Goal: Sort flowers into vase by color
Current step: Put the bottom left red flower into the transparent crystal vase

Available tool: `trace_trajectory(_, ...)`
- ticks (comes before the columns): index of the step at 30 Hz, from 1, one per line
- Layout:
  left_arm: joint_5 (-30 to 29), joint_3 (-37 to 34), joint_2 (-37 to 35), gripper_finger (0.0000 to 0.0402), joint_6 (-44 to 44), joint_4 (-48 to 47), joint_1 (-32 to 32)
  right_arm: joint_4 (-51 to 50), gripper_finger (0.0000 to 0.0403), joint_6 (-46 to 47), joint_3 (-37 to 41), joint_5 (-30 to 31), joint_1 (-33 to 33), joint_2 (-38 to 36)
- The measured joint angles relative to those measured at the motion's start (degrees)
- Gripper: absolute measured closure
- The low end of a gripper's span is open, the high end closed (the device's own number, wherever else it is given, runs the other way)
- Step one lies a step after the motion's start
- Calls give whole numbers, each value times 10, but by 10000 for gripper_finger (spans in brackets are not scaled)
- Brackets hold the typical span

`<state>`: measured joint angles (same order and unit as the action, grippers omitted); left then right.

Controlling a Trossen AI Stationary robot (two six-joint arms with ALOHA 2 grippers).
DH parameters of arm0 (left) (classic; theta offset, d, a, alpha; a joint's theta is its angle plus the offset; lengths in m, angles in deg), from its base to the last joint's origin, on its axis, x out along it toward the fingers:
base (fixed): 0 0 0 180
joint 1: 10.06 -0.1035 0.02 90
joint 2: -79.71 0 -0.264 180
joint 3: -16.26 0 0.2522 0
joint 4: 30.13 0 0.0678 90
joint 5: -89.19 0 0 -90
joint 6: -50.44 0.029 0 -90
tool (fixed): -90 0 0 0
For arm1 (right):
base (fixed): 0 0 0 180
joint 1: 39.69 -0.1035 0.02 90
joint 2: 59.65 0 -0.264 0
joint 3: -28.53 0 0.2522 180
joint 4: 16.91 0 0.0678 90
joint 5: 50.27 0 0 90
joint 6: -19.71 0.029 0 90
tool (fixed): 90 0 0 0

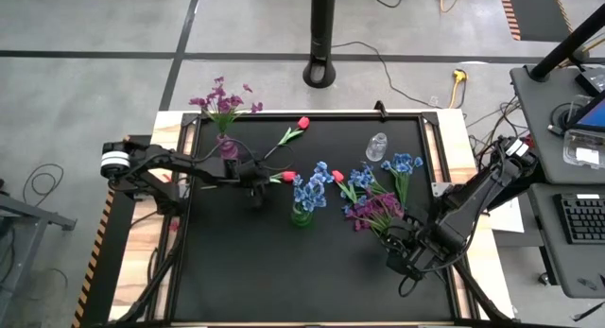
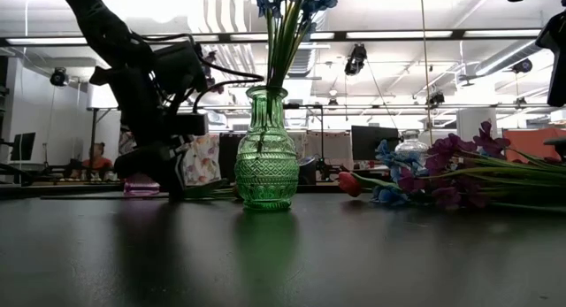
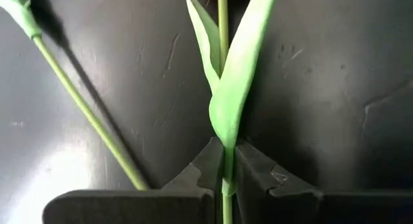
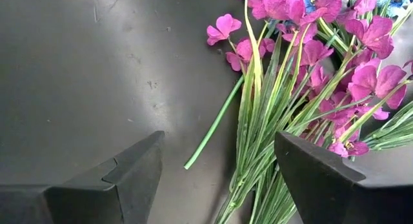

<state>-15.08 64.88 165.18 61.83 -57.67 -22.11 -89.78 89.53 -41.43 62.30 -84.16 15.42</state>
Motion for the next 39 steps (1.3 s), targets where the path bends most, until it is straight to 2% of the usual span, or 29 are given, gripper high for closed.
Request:
trace_trajectory(5,-7,-1,-50,399,-16,-8,0,1,119,0,0,0,0,0)
trace_trajectory(14,-3,-1,-216,400,-56,15,0,5,119,-2,0,2,0,0)
trace_trajectory(20,-1,0,-318,400,-66,85,3,14,119,-26,0,37,0,0)
trace_trajectory(24,3,0,-371,400,-62,158,4,16,119,-40,0,84,0,0)
trace_trajectory(27,38,6,-405,400,-55,213,4,16,119,-55,0,120,0,0)
trace_trajectory(31,107,52,-426,400,-57,234,4,2,119,-71,-17,163,0,-4)
trace_trajectory(35,175,112,-421,400,-72,240,7,-32,119,-96,-63,240,0,-11)
trace_trajectory(39,230,154,-392,400,-96,252,23,-37,120,-177,-122,315,0,-11)
